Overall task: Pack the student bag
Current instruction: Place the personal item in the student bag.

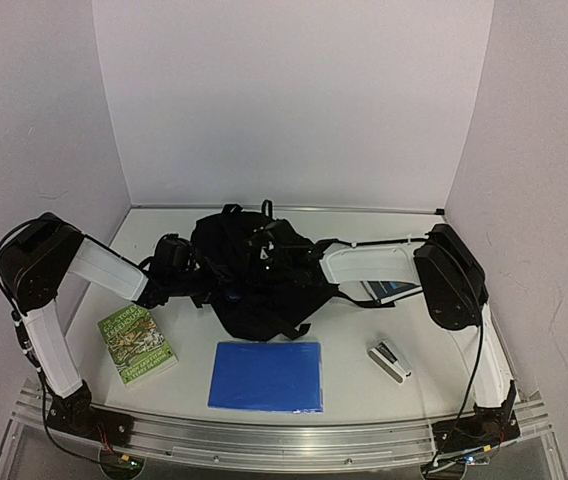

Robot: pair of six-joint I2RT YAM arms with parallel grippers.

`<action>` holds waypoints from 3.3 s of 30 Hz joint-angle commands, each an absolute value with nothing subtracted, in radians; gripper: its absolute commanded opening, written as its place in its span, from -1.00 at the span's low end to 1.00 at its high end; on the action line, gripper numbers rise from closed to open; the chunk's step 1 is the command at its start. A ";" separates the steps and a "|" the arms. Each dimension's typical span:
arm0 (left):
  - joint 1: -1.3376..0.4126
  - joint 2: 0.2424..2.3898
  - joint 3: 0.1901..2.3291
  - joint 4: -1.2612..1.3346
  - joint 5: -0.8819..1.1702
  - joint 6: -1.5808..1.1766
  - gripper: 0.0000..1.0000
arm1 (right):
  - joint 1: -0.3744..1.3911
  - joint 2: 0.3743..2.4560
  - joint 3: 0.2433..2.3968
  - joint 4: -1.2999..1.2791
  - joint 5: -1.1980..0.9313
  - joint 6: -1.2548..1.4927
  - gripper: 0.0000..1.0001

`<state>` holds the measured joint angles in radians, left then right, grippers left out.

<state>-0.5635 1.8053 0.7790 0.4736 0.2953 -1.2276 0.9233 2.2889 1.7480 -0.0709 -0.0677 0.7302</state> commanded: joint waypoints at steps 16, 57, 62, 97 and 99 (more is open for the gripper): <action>-0.569 1.698 0.849 0.229 0.232 -1.013 0.13 | 0.931 2.169 1.716 0.054 -0.130 0.742 -1.00; -0.603 1.760 0.895 0.246 0.289 -1.009 -0.43 | 0.931 2.158 1.708 0.052 -0.151 0.728 -1.00; -0.616 1.797 0.910 0.264 0.308 -1.015 -0.61 | 0.931 2.161 1.708 0.052 -0.153 0.728 -1.00; -0.632 1.440 0.781 0.007 0.288 -0.853 0.47 | 0.909 1.868 1.406 -0.032 -0.104 0.656 0.36; -0.632 1.453 0.789 0.006 0.310 -0.810 0.51 | 0.909 1.859 1.373 -0.045 -0.089 0.667 0.37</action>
<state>-0.6296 1.4551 0.7963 0.0600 0.2810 -0.9000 0.9142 1.8915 1.4387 -0.0094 -0.1310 0.6693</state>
